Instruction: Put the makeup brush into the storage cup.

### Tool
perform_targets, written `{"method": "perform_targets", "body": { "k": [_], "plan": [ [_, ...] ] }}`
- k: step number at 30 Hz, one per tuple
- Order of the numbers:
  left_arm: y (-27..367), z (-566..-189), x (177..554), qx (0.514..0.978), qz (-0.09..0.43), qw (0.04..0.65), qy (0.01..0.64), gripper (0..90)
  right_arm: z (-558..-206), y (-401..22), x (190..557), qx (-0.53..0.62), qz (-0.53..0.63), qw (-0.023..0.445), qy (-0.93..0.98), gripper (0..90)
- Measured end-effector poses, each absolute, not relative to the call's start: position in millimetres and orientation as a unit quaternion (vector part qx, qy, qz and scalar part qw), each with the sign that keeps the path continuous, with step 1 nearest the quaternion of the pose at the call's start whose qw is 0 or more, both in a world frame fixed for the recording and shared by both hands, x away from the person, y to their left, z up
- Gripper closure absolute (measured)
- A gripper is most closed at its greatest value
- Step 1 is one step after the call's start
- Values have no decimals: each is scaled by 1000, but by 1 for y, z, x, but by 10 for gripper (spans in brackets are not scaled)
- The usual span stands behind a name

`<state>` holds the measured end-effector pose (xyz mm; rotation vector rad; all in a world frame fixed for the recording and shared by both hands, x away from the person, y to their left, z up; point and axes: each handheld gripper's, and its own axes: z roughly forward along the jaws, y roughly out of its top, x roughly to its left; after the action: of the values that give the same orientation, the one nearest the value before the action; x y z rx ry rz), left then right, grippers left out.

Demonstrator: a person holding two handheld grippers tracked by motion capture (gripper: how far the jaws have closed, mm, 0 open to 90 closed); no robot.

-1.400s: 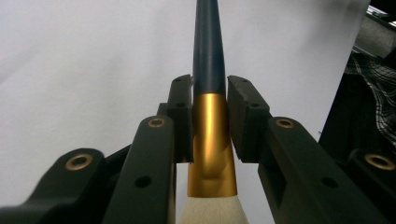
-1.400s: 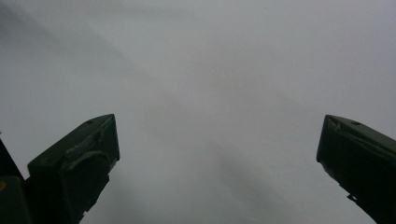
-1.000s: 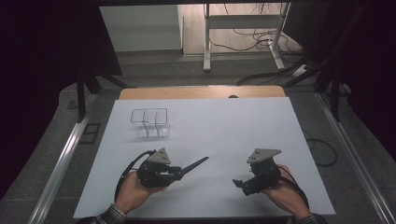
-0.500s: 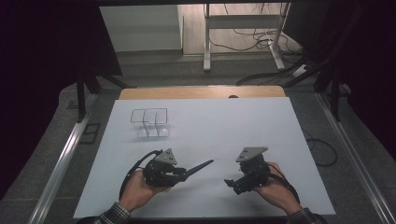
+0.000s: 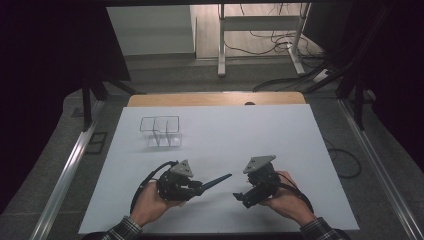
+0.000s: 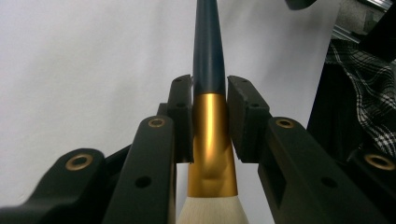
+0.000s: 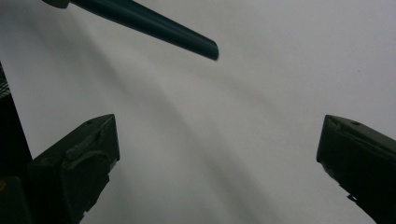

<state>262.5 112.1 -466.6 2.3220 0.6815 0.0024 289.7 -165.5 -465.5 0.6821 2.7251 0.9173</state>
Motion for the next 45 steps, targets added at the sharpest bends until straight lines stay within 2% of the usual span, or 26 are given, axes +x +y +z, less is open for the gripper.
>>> {"method": "perform_targets", "body": {
  "k": [8, 16, 24, 33, 35, 37, 38, 39, 40, 41, 42, 43, 44, 45],
  "plan": [
    [106, -468, 263, 901, -6, 349, 257, 729, -466, -150, 289, 208, 300, 84, 927, 1],
    [102, -468, 264, 906, -11, 343, 248, 729, -466, -135, 288, 173, 286, 80, 939, 61],
    [99, -468, 264, 908, -17, 340, 245, 729, -465, -121, 289, 148, 280, 82, 945, 204],
    [96, -470, 263, 910, -24, 335, 242, 729, -467, -110, 286, 119, 267, 91, 952, 309],
    [95, -470, 263, 912, -26, 332, 239, 729, -467, -108, 286, 111, 258, 91, 955, 365],
    [93, -471, 263, 913, -28, 329, 239, 729, -468, -106, 285, 92, 263, 85, 957, 491],
    [93, -471, 263, 914, -30, 329, 237, 729, -468, -106, 285, 92, 263, 85, 957, 491],
    [93, -470, 262, 914, -29, 330, 234, 729, -468, -106, 283, 87, 260, 82, 958, 550],
    [96, -466, 262, 919, -10, 333, 213, 724, -469, -107, 281, 60, 244, 77, 965, 654],
    [96, -466, 262, 919, -10, 333, 213, 704, -469, -107, 281, 60, 244, 77, 965, 654],
    [96, -464, 259, 910, 16, 351, 221, 653, -470, -107, 278, 35, 237, 63, 969, 765],
    [98, -460, 260, 911, 44, 345, 219, 653, -470, -107, 278, 35, 237, 63, 969, 765],
    [98, -457, 259, 912, 62, 341, 218, 603, -469, -108, 277, 37, 245, 49, 968, 770],
    [99, -455, 258, 909, 79, 346, 219, 489, -468, -107, 277, 48, 245, 43, 967, 771]
  ]
}}
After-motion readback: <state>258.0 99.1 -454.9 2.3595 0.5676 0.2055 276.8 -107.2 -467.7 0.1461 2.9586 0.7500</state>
